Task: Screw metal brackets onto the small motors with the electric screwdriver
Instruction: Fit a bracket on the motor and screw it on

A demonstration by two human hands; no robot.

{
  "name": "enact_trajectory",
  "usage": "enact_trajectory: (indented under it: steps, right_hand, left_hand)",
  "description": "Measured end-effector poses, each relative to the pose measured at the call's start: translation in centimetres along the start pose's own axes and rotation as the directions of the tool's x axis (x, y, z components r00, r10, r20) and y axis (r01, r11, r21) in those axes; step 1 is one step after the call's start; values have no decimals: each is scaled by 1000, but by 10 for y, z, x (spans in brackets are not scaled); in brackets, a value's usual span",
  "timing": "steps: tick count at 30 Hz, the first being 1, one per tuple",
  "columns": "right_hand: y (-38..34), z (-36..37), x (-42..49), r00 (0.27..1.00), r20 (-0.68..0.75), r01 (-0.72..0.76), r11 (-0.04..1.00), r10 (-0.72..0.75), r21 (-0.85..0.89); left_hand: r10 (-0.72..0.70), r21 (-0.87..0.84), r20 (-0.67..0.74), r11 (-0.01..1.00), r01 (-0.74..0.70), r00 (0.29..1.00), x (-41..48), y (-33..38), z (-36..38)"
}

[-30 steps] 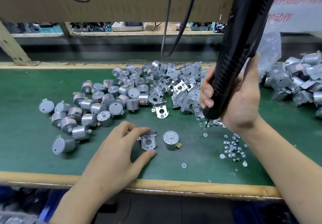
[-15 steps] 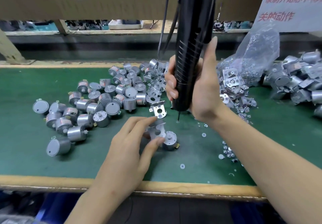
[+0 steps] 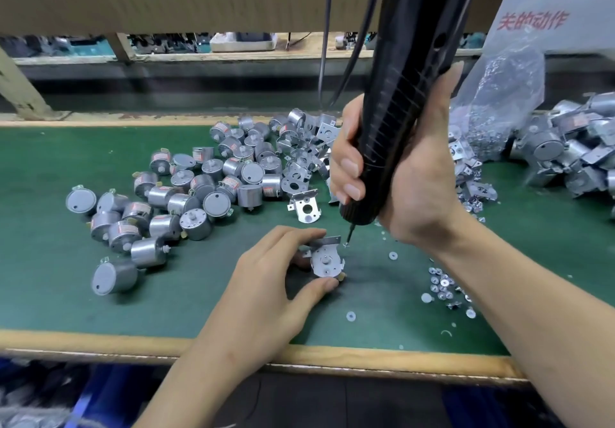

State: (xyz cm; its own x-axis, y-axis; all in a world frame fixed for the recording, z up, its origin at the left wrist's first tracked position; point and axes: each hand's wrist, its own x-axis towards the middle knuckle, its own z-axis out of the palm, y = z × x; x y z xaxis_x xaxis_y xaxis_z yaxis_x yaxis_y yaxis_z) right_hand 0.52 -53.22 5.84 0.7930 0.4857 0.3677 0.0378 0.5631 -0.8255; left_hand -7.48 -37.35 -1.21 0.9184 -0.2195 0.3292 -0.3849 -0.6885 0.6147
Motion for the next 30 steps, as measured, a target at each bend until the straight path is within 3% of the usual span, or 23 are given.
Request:
enact_trajectory:
  steps: [30]
  right_hand:
    - [22,17,-9,990,126,-58,998,57,9]
  left_hand:
    - [44,4,-33,999,-44,998,1,-2,3]
